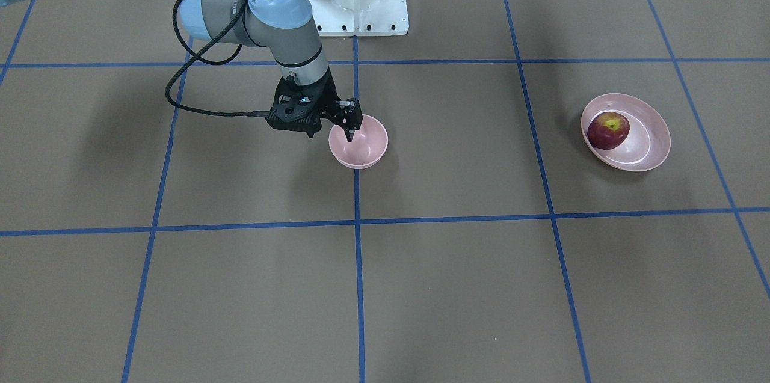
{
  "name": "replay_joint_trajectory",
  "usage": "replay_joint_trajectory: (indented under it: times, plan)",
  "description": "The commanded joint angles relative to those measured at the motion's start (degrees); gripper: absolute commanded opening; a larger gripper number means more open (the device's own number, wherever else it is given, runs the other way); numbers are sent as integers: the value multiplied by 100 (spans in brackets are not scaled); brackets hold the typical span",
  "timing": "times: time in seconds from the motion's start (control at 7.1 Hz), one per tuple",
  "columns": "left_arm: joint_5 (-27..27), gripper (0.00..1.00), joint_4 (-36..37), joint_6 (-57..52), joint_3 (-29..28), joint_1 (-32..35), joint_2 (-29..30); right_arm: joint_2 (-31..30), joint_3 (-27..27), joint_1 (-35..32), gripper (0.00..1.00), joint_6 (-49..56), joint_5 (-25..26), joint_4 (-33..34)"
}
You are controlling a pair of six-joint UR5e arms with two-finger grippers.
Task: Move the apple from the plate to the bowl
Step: 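Release the bowl and withdraw the right gripper away from it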
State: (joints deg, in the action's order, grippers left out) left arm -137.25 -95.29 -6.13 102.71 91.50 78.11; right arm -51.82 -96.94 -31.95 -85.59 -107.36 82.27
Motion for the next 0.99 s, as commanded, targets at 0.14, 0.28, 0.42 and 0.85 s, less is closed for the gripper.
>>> replay_joint_trajectory:
  times: [0.14,0.28,0.42,0.85]
  plan:
    - [-21,98,-192,60,-84,-18,423,-178,-642,-1256,100,1478,-898,1184]
    - [-21,98,-305,7,-76,-18,346,-536,-590,-1601,100,2415,-1101,1186]
    - [-21,98,-341,-2,-93,-18,311,-809,-468,-2178,100,3469,-1251,1204]
    - [-451,98,-482,94,-32,-87,397,-2257,-343,-3929,100,6609,-2456,1151]
